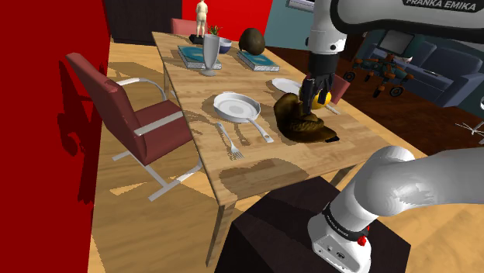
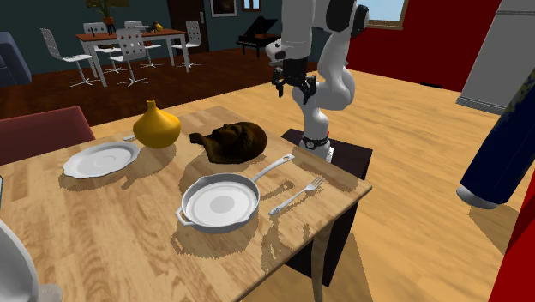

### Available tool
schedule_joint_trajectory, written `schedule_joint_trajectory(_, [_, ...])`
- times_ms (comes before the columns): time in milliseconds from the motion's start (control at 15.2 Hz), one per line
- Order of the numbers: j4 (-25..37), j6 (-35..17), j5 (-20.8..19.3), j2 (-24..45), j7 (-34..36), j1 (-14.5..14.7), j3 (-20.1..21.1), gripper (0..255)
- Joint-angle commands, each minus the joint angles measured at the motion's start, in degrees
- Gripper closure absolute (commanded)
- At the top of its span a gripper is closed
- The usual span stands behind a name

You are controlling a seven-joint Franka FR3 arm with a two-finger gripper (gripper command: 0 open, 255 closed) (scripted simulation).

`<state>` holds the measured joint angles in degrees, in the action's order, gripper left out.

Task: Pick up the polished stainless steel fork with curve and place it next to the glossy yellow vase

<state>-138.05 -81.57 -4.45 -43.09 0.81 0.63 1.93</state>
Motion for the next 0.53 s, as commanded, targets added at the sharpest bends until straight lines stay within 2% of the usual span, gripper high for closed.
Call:
schedule_joint_trajectory(0, [0.00, 0.00, 0.00, 0.00, 0.00, 0.00, 0.00, 0])
schedule_joint_trajectory(462, [-5.53, -13.96, 6.12, 5.62, 10.79, 0.49, 5.05, 0])
